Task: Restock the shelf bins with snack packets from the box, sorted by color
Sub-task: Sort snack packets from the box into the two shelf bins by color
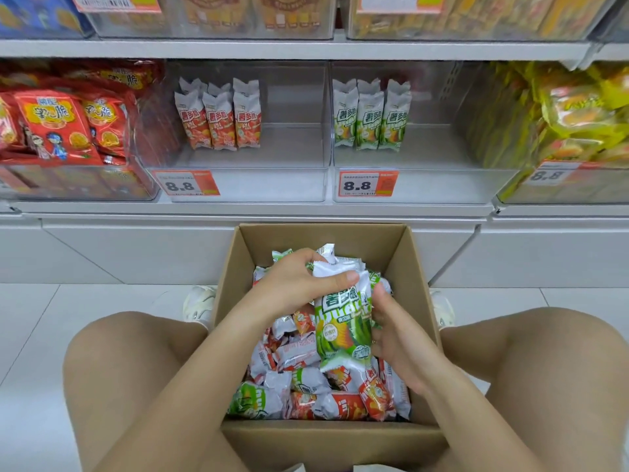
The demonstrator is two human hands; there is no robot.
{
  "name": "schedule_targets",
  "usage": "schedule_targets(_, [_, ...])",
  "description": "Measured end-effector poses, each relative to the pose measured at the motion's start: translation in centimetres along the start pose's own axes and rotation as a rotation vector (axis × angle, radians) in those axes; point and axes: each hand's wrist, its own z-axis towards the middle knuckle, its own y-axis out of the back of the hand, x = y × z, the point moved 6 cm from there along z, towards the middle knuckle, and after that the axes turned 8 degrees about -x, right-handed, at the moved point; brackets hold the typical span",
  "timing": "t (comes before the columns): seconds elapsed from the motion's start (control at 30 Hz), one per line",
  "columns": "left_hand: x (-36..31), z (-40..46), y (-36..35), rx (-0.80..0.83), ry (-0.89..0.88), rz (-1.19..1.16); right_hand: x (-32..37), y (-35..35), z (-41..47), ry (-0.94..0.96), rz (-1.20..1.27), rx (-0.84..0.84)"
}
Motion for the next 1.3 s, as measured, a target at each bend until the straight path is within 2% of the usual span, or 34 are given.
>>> schedule_targets(0.1, [-0.3, 0.5, -0.7, -0.038, 0.008, -0.058, 0.3, -0.1, -0.3, 0.085, -0.127, -0.025])
schedule_targets(0.2, [-0.7, 1.3, -1.4, -0.099, -0.042, 0.013, 1.1, -0.3, -0.3, 0.148, -0.194, -0.027])
schedule_targets(0.33, [-3.0, 2.6, -2.0, -0.139, -0.146, 0.112, 2.9, 0.6, 0.7, 0.146, -0.147, -0.041])
schedule_targets(0.43, [-6.8, 3.8, -2.0, -0.149, -0.213, 0.043, 5.7, 2.1, 1.6, 0.139, -0.086, -0.026])
schedule_targets(0.47, [-8.2, 4.4, -1.7, -0.191, -0.263, 0.051, 7.2, 2.8, 2.0, 0.143, -0.031, -0.024])
schedule_targets(0.57, [-11.7, 6.8, 0.1, -0.453, -0.495, 0.368, 13.2, 5.6, 3.1, 0.196, 0.136, -0.081])
schedule_targets(0.63, [-12.4, 9.1, 1.2, -0.575, -0.550, 0.441, 17.1, 7.9, 4.4, 0.277, 0.162, -0.131])
schedule_targets(0.8, [-11.0, 16.6, 2.4, -0.612, -0.414, 0.385, 25.0, 11.6, 9.0, 0.373, 0.165, -0.176])
schedule_targets(1.0, [-9.2, 20.0, 1.9, -0.657, -0.311, 0.379, 28.0, 14.3, 18.1, 0.219, 0.031, -0.249])
schedule_targets(1.17, [-8.8, 20.1, 2.0, -0.727, -0.316, 0.443, 29.1, 15.1, 24.6, 0.173, 0.048, -0.209])
schedule_targets(1.3, [-8.9, 19.9, 2.1, -0.778, -0.364, 0.489, 30.3, 14.8, 29.0, 0.213, -0.056, -0.124])
